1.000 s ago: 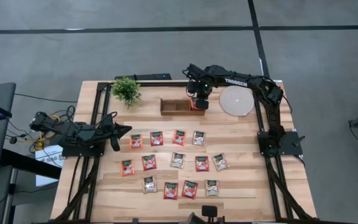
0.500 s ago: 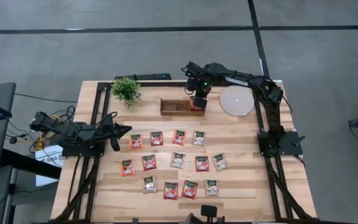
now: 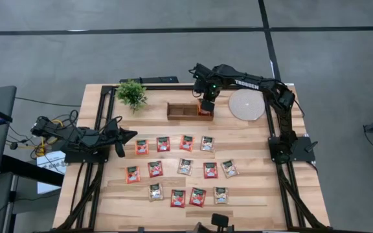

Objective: Pick & Place Tea
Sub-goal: Put the orange tea bag into the right section of the wooden organizer

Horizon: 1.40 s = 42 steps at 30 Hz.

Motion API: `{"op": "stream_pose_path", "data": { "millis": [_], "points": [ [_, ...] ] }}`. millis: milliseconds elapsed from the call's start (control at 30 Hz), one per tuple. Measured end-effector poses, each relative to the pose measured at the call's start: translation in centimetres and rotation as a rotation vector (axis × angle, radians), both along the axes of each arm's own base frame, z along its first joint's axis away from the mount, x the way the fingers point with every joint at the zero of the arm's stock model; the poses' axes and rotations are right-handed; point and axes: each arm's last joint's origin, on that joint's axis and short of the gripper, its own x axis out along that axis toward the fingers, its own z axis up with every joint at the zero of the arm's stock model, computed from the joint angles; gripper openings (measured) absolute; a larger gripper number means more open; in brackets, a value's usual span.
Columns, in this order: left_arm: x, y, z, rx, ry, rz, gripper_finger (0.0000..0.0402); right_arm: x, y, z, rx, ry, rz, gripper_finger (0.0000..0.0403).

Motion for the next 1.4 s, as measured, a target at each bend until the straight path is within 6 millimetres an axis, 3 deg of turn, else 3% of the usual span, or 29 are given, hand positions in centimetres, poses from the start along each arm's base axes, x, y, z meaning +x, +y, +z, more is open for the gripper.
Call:
{"op": "stream_pose_path", "data": {
  "millis": [400,833,1200,1400],
  "points": [
    [0.0,0.0,-0.1,0.004,0.011,0.0,0.0,-0.4,0.4,1.3,-0.011,-0.036,-0.062,0.0],
    [0.0,0.0,-0.1,0.005,0.014,0.0,0.0,-1.3,1.4,4.7,-0.088,-0.149,-0.084,0.0],
    [0.0,0.0,-0.1,0.007,0.015,0.001,0.0,-4.6,5.9,2.7,-0.16,-0.349,-0.113,0.0],
    [0.0,0.0,-0.1,0.008,0.015,0.004,0.0,-5.7,7.1,-0.2,-0.178,-0.299,-0.116,0.0]
  ]
}}
